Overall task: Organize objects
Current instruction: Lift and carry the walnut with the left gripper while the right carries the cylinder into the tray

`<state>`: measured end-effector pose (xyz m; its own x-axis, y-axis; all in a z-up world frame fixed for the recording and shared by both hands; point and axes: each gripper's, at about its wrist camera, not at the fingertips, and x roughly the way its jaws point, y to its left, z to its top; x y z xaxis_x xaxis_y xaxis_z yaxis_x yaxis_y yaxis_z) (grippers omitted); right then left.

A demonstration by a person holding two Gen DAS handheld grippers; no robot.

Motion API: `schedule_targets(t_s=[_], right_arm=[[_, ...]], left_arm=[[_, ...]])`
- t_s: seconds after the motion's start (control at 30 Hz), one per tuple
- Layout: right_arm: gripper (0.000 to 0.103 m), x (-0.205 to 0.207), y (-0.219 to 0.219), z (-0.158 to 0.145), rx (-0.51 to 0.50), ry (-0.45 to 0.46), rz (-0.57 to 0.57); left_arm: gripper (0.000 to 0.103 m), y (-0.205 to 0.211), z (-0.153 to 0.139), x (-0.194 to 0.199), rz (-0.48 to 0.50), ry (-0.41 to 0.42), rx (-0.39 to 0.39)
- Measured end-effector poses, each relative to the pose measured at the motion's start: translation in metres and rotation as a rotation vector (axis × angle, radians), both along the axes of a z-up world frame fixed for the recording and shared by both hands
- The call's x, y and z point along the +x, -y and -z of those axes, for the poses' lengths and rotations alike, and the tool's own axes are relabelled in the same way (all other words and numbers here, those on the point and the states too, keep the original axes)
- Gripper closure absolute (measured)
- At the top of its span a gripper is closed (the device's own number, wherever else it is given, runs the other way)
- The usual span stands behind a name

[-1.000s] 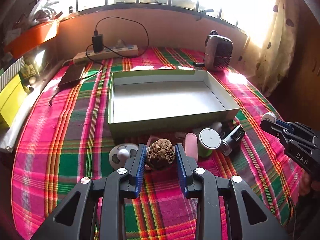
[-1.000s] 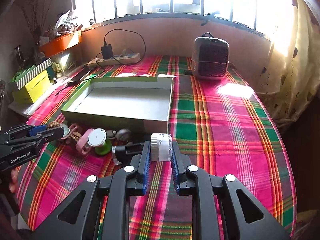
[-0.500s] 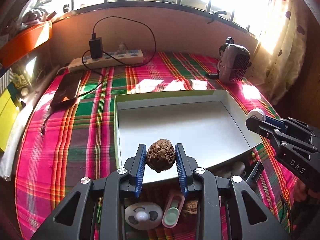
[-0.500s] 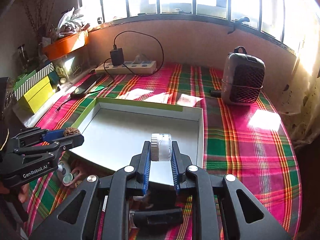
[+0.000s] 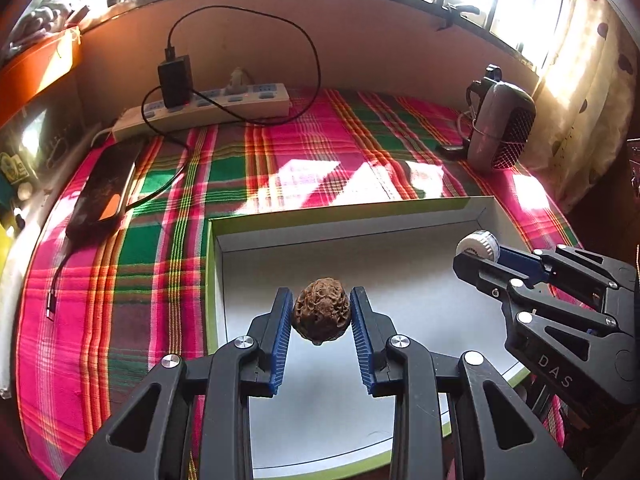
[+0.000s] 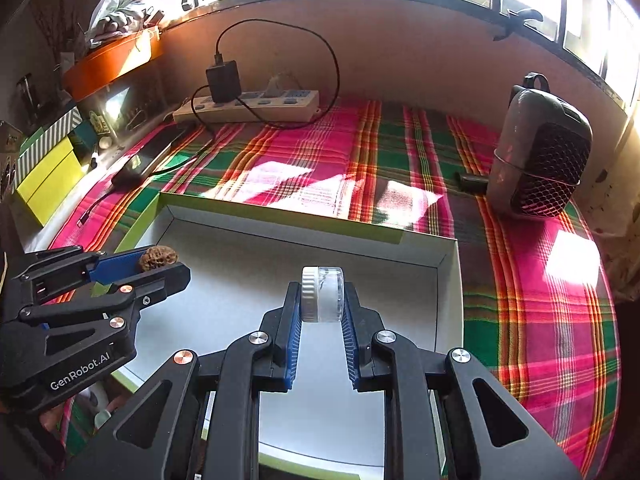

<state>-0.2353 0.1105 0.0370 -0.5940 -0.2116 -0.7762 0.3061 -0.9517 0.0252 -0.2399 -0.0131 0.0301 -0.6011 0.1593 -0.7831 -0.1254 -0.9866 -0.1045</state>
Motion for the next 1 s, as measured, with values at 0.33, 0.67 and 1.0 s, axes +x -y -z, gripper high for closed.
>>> schedule_targets(t_s=[0.33, 0.67, 1.0], right_arm=[[0.083, -0.019, 0.007, 0.009, 0.02, 0.026, -0.007], [0.083, -0.026, 0.01, 0.017, 0.041, 0.042, -0.007], [0.083, -0.03, 0.008, 0.021, 0.054, 0.053, 0.003]], left_arm=[[0.076, 0.001, 0.011, -0.016, -0.006, 0.02, -0.029], [0.076, -0.003, 0.012, -0.021, -0.006, 0.018, -0.067], [0.075, -0.007, 0.014, -0.022, -0.013, 0.018, -0.103]])
